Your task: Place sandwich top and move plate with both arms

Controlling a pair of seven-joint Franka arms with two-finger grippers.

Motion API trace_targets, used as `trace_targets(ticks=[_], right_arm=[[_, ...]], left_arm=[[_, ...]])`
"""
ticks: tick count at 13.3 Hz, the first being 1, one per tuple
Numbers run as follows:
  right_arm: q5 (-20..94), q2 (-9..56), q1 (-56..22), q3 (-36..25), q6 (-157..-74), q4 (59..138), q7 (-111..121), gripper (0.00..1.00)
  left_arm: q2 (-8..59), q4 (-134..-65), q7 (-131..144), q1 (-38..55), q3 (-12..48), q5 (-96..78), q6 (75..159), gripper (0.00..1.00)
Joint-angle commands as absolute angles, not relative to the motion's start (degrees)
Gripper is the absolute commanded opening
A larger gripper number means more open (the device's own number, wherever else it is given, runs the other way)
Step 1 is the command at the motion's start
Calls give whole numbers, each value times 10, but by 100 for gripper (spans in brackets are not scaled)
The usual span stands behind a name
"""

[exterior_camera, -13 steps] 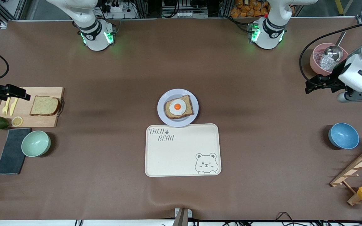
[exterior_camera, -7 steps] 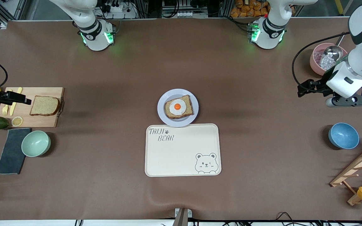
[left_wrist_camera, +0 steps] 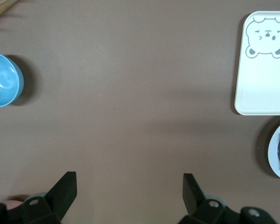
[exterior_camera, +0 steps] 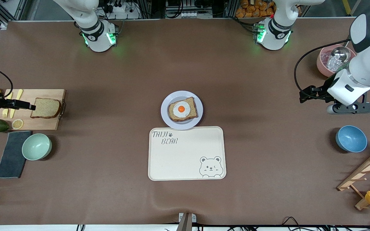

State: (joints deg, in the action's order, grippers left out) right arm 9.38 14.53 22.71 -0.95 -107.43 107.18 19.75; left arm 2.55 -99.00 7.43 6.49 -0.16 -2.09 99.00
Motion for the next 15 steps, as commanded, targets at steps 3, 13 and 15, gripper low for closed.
trace_targets(ticks=[3,13,15], right_arm=[[103,194,270,-1,-1117,1070,235,93],[104,264,322,-1,-1210,1068,356,79],[104,274,336,-1,-1212,1068,395,74]], left_arm=[[11,-961,76,61,-2,-31,941,100],[11,-954,88,62,8,-26,903,100],[11,-954,87,61,8,-26,903,100]])
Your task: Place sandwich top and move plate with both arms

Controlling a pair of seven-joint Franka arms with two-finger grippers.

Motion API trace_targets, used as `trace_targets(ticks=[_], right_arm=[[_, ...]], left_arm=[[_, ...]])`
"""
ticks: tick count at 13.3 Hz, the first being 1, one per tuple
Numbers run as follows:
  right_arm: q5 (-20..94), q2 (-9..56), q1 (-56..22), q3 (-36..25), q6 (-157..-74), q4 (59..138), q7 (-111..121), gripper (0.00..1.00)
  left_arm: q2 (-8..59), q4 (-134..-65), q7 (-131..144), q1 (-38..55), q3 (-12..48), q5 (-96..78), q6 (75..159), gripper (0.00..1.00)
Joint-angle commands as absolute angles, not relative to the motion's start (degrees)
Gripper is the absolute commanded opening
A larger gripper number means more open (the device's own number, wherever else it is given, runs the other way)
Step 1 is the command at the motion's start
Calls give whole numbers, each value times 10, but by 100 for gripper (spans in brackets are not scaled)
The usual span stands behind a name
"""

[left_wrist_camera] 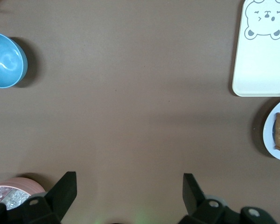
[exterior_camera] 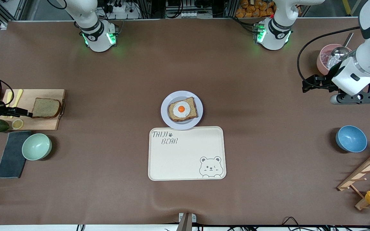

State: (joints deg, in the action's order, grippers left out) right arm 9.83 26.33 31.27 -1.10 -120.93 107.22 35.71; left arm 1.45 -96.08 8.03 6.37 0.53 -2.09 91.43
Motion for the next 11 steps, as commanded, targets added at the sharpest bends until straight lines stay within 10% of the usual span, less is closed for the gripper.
trace_targets(ticks=[1,11], right_arm=[[104,276,342,-1,-1213,1068,397,72],[105,292,368,1,-1207,1083,398,66]], left_arm=[[11,-954,87,60,8,-26,903,100],[11,-954,90,64,15,-29,903,100]])
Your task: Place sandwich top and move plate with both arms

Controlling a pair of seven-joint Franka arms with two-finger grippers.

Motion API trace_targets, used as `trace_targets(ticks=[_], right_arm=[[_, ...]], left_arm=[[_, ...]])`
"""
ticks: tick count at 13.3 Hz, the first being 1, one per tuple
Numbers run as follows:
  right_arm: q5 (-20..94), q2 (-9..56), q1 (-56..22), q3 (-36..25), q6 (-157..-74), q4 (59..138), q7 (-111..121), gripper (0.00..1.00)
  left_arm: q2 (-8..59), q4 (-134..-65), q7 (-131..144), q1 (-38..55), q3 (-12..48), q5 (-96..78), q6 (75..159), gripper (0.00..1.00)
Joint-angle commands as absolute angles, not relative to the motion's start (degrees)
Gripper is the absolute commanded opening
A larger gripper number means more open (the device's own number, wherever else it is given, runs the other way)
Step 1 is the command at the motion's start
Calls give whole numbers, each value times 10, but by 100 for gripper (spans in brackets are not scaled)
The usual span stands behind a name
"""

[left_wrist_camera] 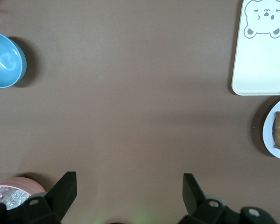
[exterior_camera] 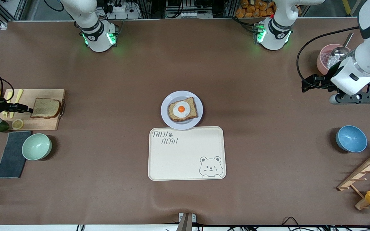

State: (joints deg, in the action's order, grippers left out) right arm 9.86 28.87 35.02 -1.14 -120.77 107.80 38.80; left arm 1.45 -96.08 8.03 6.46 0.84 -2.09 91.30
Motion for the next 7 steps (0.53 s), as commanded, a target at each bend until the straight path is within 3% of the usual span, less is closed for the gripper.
trace_targets(ticks=[1,7], right_arm=[[109,293,370,0,-1207,1085,399,66],[123,294,376,1,-1207,1099,399,58]], left_arm=[[11,-954,90,64,16,-29,903,100],[11,-957,91,59,15,-30,902,100]])
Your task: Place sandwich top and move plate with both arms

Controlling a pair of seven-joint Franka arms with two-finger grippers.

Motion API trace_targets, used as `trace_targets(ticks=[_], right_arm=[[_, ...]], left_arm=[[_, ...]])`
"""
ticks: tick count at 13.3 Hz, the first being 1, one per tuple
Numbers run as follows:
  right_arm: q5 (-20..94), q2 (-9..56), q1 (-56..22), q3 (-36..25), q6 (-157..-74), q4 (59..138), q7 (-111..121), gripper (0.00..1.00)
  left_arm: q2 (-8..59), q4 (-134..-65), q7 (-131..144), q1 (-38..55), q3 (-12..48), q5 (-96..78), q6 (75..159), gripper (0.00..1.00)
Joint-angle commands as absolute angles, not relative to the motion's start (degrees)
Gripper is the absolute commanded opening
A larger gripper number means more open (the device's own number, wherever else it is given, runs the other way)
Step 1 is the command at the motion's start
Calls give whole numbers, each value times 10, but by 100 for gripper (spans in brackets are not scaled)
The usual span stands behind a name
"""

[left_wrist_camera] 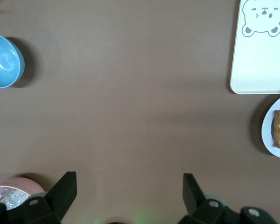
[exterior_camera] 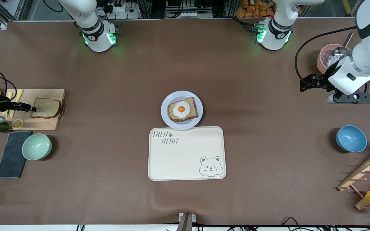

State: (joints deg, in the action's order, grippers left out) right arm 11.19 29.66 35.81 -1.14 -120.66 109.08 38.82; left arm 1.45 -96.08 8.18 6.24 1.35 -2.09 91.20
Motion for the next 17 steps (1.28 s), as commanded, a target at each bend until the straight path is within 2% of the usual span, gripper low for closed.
trace_targets(ticks=[1,6,10,11,14,15,17], right_arm=[[123,294,377,1,-1208,1100,399,57],[123,297,378,1,-1208,1101,399,47],[146,306,382,1,-1212,1106,425,45],[150,308,382,0,-1212,1106,434,39],[151,308,382,0,-1213,1104,436,8],[151,308,382,0,-1213,1103,436,0],[150,308,380,0,-1212,1102,436,0]], left_arm=[[11,-956,91,58,15,-30,902,100],[12,-955,91,64,17,-32,910,100],[12,-955,91,61,17,-32,910,100],[12,-955,91,62,17,-32,910,100],[12,-955,91,62,17,-32,910,100],[12,-955,91,62,17,-33,910,100],[12,-954,91,62,17,-32,910,100]])
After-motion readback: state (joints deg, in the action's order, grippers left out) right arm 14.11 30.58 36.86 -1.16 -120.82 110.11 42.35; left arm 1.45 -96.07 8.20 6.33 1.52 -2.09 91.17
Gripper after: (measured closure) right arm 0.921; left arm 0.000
